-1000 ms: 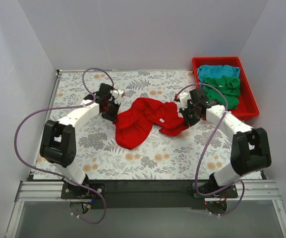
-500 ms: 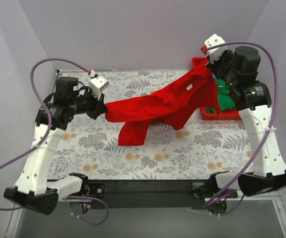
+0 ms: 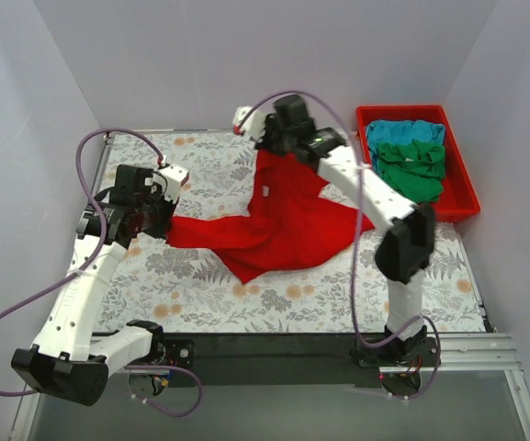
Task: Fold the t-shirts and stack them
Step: Flatten the tshirt out
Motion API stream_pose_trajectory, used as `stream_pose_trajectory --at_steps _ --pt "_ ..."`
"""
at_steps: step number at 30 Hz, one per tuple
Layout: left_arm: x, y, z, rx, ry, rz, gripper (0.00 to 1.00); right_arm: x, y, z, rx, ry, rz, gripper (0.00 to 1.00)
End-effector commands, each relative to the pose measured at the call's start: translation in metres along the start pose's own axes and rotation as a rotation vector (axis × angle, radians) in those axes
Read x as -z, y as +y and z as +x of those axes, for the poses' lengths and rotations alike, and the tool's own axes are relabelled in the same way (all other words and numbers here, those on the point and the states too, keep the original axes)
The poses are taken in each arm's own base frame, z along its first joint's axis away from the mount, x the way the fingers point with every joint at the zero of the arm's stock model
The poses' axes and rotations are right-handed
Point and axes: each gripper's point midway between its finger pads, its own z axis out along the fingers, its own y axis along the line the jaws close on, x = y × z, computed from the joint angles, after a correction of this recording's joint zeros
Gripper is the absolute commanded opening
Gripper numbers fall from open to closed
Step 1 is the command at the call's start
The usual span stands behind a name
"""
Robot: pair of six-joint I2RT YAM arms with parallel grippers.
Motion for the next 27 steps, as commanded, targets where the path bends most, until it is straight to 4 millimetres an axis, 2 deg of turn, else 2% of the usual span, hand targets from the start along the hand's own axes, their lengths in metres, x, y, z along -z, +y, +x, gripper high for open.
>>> stream_pose_trajectory --at_steps 1,2,3,4,5,6,7,8,9,10,11,12,13,15,16,17,18,19,21,22,23,24,25,27 --pt "-0.001 0.024 0.018 0.1 0.049 -0.155 0.0 -0.062 -0.001 -0.039 0.001 -0.045 0.088 0.01" --pt "-0.008 0.03 0.026 0.109 0.083 -0.185 0.0 -0.058 -0.023 -0.066 -0.038 -0.1 0.159 0.01" --pt "-0.011 0.037 0.029 0.132 0.094 -0.207 0.0 -0.064 -0.025 -0.071 -0.044 -0.092 0.2 0.01" --pt "-0.015 0.043 0.027 0.152 0.084 -0.222 0.0 -0.071 -0.026 -0.07 -0.06 -0.085 0.224 0.09" --pt "-0.022 0.046 0.028 0.171 0.103 -0.215 0.0 -0.081 -0.021 -0.057 -0.076 -0.045 0.247 0.32" --pt "-0.027 0.049 0.032 0.191 0.123 -0.218 0.0 -0.082 -0.017 -0.048 -0.078 -0.018 0.246 0.38" --pt "-0.032 0.056 0.038 0.221 0.149 -0.232 0.0 -0.066 -0.025 -0.048 -0.087 -0.017 0.256 0.42" --pt "-0.037 0.059 0.043 0.239 0.172 -0.239 0.0 -0.06 -0.019 -0.035 -0.093 0.012 0.238 0.57" --pt "-0.048 0.06 0.055 0.249 0.221 -0.232 0.0 -0.064 0.006 0.003 -0.103 0.081 0.153 0.81" --pt "-0.053 0.067 0.06 0.269 0.227 -0.242 0.0 -0.035 -0.001 0.001 -0.116 0.061 0.145 0.91" --pt "-0.059 0.068 0.066 0.274 0.245 -0.235 0.0 -0.024 0.003 0.014 -0.137 0.075 0.12 0.94" --pt "-0.067 0.072 0.081 0.305 0.288 -0.233 0.0 -0.019 0.024 0.052 -0.187 0.137 0.025 0.94" --pt "-0.073 0.078 0.086 0.334 0.291 -0.229 0.0 0.002 0.02 0.054 -0.22 0.123 0.009 0.95" --pt "-0.085 0.089 0.102 0.395 0.339 -0.215 0.04 0.02 0.026 0.084 -0.356 0.149 -0.086 0.93" --pt "-0.091 0.092 0.099 0.414 0.333 -0.195 0.16 0.032 0.043 0.104 -0.416 0.201 -0.158 0.92" --pt "-0.095 0.092 0.094 0.424 0.319 -0.162 0.23 0.039 0.045 0.122 -0.481 0.213 -0.204 0.88" --pt "-0.097 0.1 0.08 0.424 0.289 -0.153 0.29 0.043 0.051 0.133 -0.518 0.234 -0.229 0.85" --pt "-0.104 0.1 0.067 0.418 0.256 -0.11 0.38 0.047 0.064 0.152 -0.564 0.28 -0.264 0.83" --pt "-0.109 0.101 0.04 0.366 0.184 -0.048 0.48 0.053 0.063 0.173 -0.634 0.298 -0.268 0.8" --pt "-0.113 0.109 0.016 0.335 0.143 -0.032 0.52 0.05 0.068 0.185 -0.677 0.324 -0.277 0.8" --pt "-0.117 0.103 0.002 0.309 0.12 0.018 0.55 0.052 0.066 0.197 -0.713 0.343 -0.275 0.78" --pt "-0.122 0.098 -0.014 0.272 0.106 0.034 0.56 0.048 0.069 0.207 -0.737 0.36 -0.29 0.78" --pt "-0.133 0.103 -0.031 0.256 0.093 0.05 0.57 0.046 0.068 0.213 -0.741 0.369 -0.291 0.77" --pt "-0.146 0.092 -0.058 0.22 0.054 0.105 0.58 0.044 0.067 0.228 -0.752 0.405 -0.279 0.77"
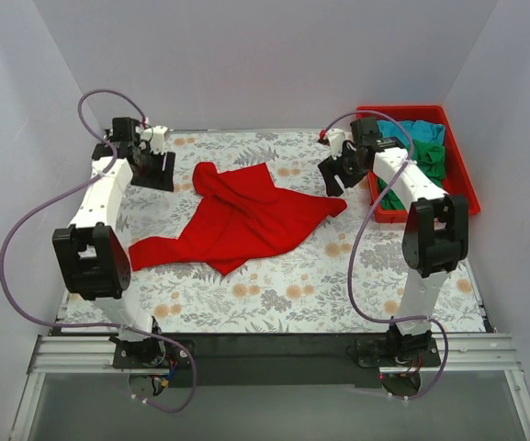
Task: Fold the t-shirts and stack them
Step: Flatten the tshirt out
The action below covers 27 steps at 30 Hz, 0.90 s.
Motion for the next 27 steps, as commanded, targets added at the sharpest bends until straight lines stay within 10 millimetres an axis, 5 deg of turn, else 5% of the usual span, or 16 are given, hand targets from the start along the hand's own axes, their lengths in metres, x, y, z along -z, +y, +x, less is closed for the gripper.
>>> stream_pose_trajectory --at_steps 1,6,9,15,19,22,24,27 --pt "-0.004 -0.036 -0.058 -0.091 -0.129 0.138 0.58 -0.014 0.006 0.021 -0.074 0.061 -0.072 0.77" --pt "-0.051 -0.074 -0.109 -0.163 -0.18 0.166 0.6 -0.025 -0.011 0.042 -0.072 0.132 -0.015 0.77" --pt "-0.086 -0.081 -0.12 -0.16 -0.168 0.167 0.61 -0.031 -0.016 0.055 -0.066 0.18 0.009 0.77" --pt "-0.132 -0.066 -0.129 -0.156 -0.175 0.088 0.62 -0.034 -0.017 0.078 -0.076 0.275 0.016 0.77" --pt "-0.16 -0.052 -0.108 -0.173 -0.104 0.025 0.61 -0.042 -0.012 0.095 -0.094 0.34 -0.018 0.75" --pt "-0.162 -0.042 -0.094 -0.166 -0.067 0.012 0.41 -0.045 -0.008 0.099 -0.102 0.348 -0.04 0.7" --pt "-0.154 -0.032 -0.083 -0.141 -0.052 0.023 0.19 -0.046 -0.005 0.099 -0.113 0.346 -0.062 0.58" --pt "-0.14 -0.014 -0.068 -0.106 -0.038 0.024 0.0 -0.044 -0.003 0.09 -0.125 0.312 -0.088 0.22"
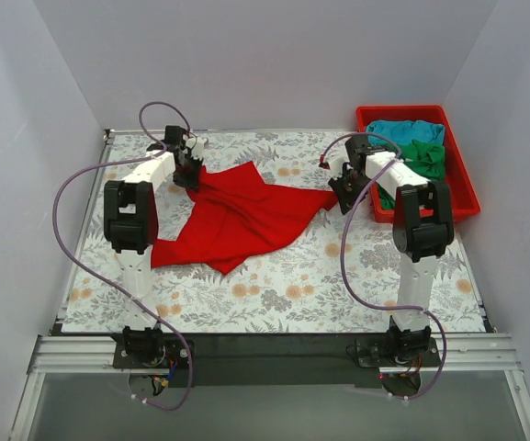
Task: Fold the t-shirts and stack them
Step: Flatten the tshirt out
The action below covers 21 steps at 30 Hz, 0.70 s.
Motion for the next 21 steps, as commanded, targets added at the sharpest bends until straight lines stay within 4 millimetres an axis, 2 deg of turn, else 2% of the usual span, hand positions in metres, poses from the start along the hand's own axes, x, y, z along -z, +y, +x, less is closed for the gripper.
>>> stream_pose_trajectory --at_steps 1,2,6,7,8,10,11,12,13,16,17,18,20,21 --pt "0.045 0.032 0.001 0.034 -0.046 -0.039 0.0 0.012 0.004 -0.009 -0.023 -0.045 -0.043 0.12" --pt "0.049 0.033 0.004 0.043 -0.045 -0.022 0.0 0.014 0.004 -0.012 -0.033 -0.059 -0.054 0.02" --pt "0.076 0.041 0.031 0.084 -0.025 0.018 0.0 0.037 0.01 -0.032 -0.064 -0.156 -0.095 0.01" --pt "0.077 0.04 0.037 0.086 -0.018 0.021 0.0 0.04 0.013 -0.035 -0.077 -0.177 -0.12 0.01" --pt "0.08 0.04 0.04 0.079 -0.021 0.021 0.0 0.042 0.015 -0.037 -0.103 -0.188 -0.137 0.15" --pt "0.081 0.037 0.047 0.074 -0.021 0.019 0.0 0.041 0.026 -0.049 -0.157 -0.234 -0.2 0.21" --pt "0.08 0.036 0.049 0.074 -0.017 0.024 0.0 0.04 0.026 -0.055 -0.187 -0.258 -0.211 0.28" --pt "0.08 0.036 0.05 0.082 -0.013 0.025 0.0 0.036 0.027 -0.061 -0.212 -0.273 -0.228 0.28" --pt "0.079 0.035 0.05 0.088 -0.009 0.028 0.0 0.035 0.024 -0.075 -0.263 -0.323 -0.229 0.28" --pt "0.078 0.034 0.052 0.095 -0.002 0.033 0.0 0.028 0.018 -0.094 -0.331 -0.375 -0.219 0.28" --pt "0.077 0.034 0.053 0.096 0.002 0.031 0.0 0.032 0.016 -0.11 -0.325 -0.415 -0.203 0.29" --pt "0.077 0.034 0.054 0.096 0.006 0.034 0.0 0.023 0.008 -0.113 -0.332 -0.409 -0.153 0.31" --pt "0.074 0.034 0.057 0.098 0.017 0.034 0.0 0.024 0.002 -0.131 -0.312 -0.441 -0.089 0.36" --pt "0.073 0.034 0.058 0.101 0.021 0.036 0.0 0.015 -0.001 -0.136 -0.308 -0.438 -0.073 0.37"
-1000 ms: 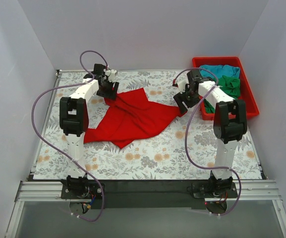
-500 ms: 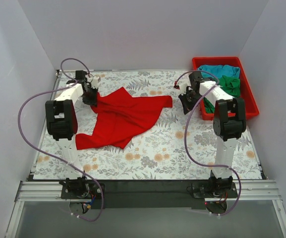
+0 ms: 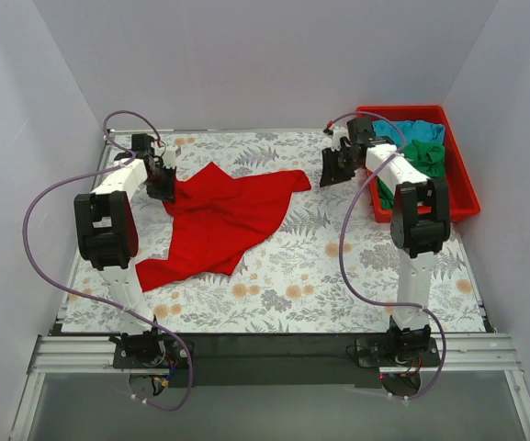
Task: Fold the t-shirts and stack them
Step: Flatten the tshirt out
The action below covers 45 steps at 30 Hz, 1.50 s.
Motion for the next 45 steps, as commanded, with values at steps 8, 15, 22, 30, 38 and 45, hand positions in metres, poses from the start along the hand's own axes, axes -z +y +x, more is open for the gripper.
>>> stream_pose_trajectory --at_steps 8,15,22,30,38,45 --pt "0.008 -0.001 -0.006 -0.011 -0.018 0.006 0.0 -0.051 0.009 -0.063 0.02 -0.12 0.064 0.44" --pt "0.007 0.005 -0.006 -0.008 -0.017 -0.004 0.0 -0.076 0.015 -0.044 0.029 -0.065 0.056 0.45" --pt "0.011 0.013 -0.005 0.027 -0.02 -0.001 0.0 -0.086 0.007 -0.023 0.033 -0.006 0.091 0.02" --pt "0.044 0.014 0.007 0.054 -0.045 0.042 0.0 0.037 -0.021 -0.054 0.098 -0.157 0.137 0.01" --pt "0.084 -0.016 0.071 -0.011 0.025 0.085 0.0 0.118 -0.008 -0.012 0.294 -0.105 0.156 0.01" --pt "0.102 -0.027 0.147 -0.142 0.121 0.034 0.0 0.095 -0.004 0.095 0.305 0.132 0.067 0.01"
